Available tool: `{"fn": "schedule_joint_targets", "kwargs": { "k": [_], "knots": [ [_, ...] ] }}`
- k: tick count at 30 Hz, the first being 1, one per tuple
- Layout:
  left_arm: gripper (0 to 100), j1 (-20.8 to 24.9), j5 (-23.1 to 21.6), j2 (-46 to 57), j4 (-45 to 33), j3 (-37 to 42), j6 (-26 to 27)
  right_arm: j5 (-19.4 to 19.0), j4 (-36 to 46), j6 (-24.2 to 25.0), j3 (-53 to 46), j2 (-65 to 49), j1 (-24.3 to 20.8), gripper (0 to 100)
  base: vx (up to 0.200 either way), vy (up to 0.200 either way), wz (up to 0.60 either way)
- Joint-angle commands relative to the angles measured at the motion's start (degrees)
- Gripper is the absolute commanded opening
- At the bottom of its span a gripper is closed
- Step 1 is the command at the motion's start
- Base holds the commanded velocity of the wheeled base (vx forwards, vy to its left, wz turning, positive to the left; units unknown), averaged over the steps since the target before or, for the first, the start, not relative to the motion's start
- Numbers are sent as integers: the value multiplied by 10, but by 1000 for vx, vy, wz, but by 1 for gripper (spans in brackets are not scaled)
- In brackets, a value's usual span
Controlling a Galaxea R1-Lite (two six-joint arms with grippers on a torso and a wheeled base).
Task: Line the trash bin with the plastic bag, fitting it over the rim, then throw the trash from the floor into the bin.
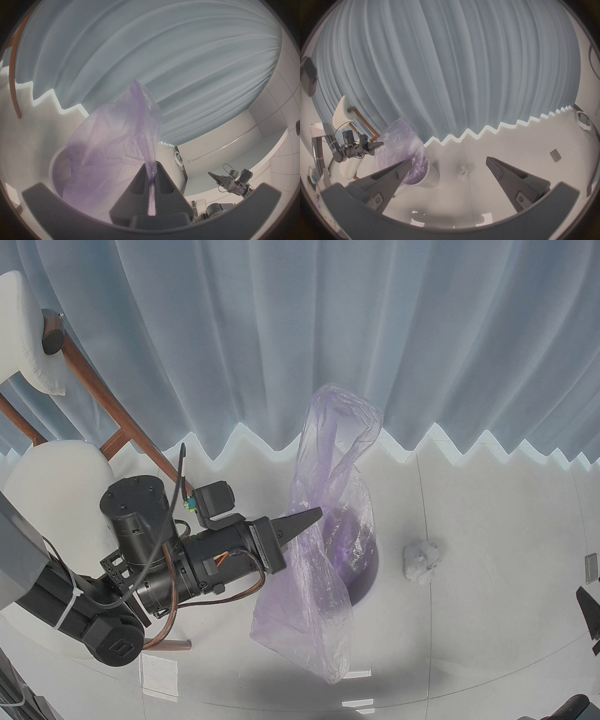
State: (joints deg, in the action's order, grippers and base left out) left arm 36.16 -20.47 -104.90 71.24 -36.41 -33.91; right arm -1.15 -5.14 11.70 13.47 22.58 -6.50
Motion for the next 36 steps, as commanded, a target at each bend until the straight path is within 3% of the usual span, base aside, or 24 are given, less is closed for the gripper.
{"fn": "schedule_joint_targets", "kwargs": {
  "k": [1, 6, 14, 15, 23, 25, 29, 36],
  "knots": [
    [0, -35, -53, 27, 94, 48, -57, -72, -74, 70, 198, 510, -86, 100, 0, 0, 0],
    [0, -28, -66, 46, 97, 64, -123, -71, -194, 63, 205, 650, -158, 100, 0, 0, 0],
    [0, -33, -77, 43, 119, 72, -130, -68, -356, 58, 256, 847, -202, 100, 0, 0, 0],
    [0, -34, -77, 43, 119, 72, -130, -67, -357, 58, 263, 857, -203, 0, 0, 0, 0],
    [0, -26, -78, 44, 119, 85, -129, -21, -355, 68, 436, 1009, -259, 0, 0, 0, 0],
    [0, -25, -78, 44, 120, 86, -129, -18, -355, 68, 441, 1012, -261, 0, 0, 0, 0],
    [0, -17, -77, 44, 119, 89, -129, -3, -355, 125, 530, 1074, -303, 0, 0, 0, 0],
    [0, -9, -76, 47, 120, 101, -128, 10, -354, 140, 576, 1126, -345, 0, 0, 0, 0]
  ]
}}
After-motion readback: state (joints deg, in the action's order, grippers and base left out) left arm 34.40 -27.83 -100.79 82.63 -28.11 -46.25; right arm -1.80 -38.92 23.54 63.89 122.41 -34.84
